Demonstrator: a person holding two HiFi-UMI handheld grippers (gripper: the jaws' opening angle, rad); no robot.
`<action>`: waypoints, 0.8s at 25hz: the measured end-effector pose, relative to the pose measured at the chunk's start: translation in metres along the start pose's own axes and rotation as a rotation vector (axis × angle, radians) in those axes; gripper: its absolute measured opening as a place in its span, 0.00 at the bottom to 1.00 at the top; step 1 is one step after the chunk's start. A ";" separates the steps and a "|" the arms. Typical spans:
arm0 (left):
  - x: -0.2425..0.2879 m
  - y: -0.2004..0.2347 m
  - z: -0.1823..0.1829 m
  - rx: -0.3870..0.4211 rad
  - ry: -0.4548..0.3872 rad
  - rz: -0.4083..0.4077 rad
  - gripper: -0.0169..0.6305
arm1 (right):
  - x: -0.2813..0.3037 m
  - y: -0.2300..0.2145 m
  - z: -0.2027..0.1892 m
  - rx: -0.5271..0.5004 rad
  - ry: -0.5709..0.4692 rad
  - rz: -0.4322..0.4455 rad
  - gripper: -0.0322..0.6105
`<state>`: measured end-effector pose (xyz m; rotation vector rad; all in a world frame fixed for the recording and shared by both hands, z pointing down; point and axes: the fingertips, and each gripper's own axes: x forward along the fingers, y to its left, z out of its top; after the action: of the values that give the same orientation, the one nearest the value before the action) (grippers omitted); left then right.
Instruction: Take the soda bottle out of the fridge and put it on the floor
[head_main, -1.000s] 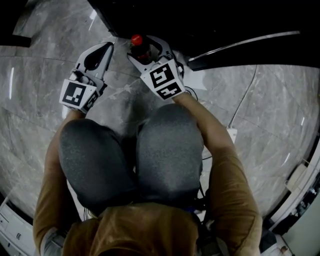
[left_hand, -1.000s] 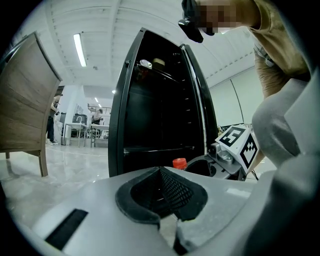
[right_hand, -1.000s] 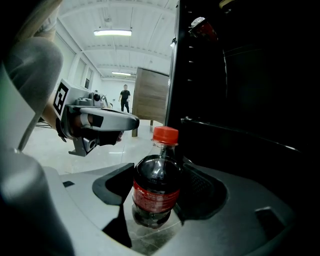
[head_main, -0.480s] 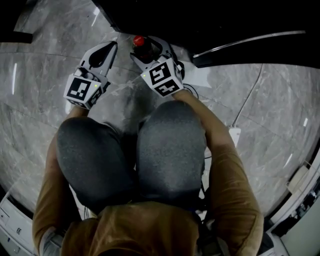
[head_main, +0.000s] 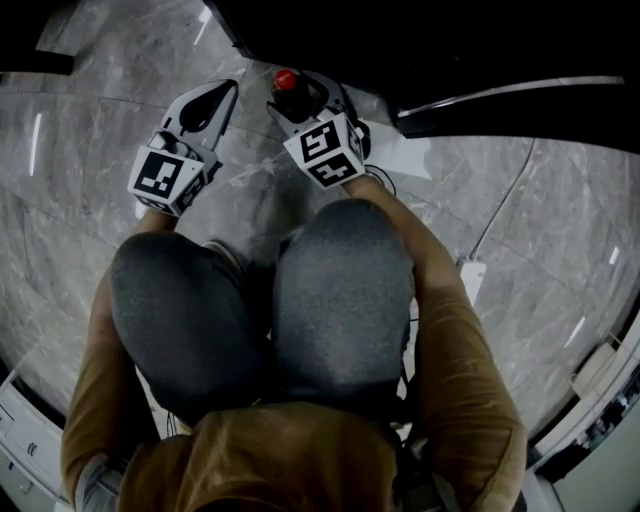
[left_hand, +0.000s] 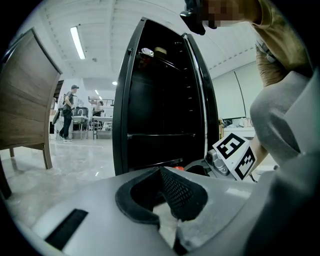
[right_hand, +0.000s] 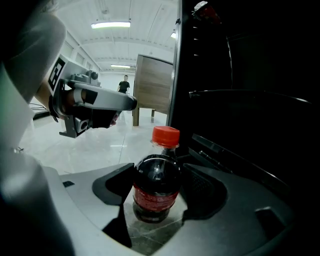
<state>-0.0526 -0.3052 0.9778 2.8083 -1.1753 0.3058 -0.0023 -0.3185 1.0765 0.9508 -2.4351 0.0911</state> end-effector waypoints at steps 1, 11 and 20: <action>-0.001 0.000 -0.001 0.000 0.002 0.000 0.03 | 0.002 0.001 -0.003 -0.005 0.007 0.001 0.51; 0.001 0.006 -0.004 -0.005 0.002 0.008 0.03 | 0.009 0.005 -0.034 -0.024 0.070 0.001 0.51; 0.001 0.007 -0.005 -0.012 -0.001 0.009 0.03 | 0.001 0.009 -0.043 -0.030 0.076 -0.015 0.51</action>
<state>-0.0574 -0.3099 0.9828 2.7943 -1.1857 0.2973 0.0102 -0.3015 1.1150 0.9353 -2.3529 0.0840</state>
